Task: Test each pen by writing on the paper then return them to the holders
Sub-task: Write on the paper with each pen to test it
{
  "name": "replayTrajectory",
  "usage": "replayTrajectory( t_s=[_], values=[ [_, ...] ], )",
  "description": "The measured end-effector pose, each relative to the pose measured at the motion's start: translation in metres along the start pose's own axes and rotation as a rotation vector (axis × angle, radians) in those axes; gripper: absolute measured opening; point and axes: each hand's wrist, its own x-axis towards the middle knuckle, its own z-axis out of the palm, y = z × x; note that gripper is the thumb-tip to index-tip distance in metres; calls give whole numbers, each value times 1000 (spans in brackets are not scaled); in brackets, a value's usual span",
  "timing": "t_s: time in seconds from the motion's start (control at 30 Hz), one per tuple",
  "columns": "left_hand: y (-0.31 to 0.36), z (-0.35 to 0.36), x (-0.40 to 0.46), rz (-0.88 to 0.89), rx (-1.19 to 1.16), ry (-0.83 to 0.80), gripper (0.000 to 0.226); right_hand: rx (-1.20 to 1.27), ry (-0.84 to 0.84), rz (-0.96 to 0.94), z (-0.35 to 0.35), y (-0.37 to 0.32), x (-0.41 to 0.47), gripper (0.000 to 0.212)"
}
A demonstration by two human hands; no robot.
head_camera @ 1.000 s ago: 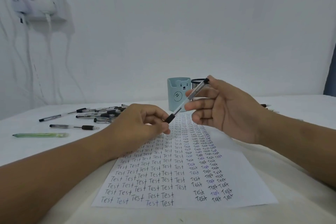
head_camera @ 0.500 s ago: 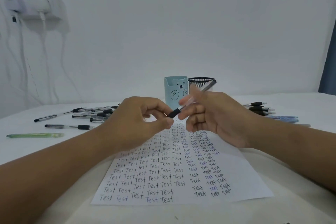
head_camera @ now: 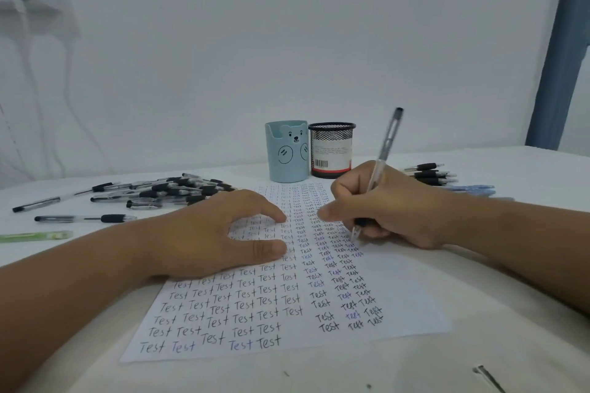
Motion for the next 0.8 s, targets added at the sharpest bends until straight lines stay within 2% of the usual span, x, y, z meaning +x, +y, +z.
replayTrajectory(
  t_s=[0.13, 0.37, 0.5, 0.8],
  values=[
    [-2, 0, 0, -1, 3, -4, 53, -120, 32, -12, 4, -2, -2, 54],
    [-2, 0, 1, 0, 13, -5, 56, -247, 44, -29, 6, 0, -3, 46],
    [-4, 0, 1, 5, 4, -13, 60, -276, 45, -40, 6, 0, -3, 44],
    [1, -1, 0, -7, 16, -21, 56, -266, 26, -35, 5, 0, -3, 50]
  ],
)
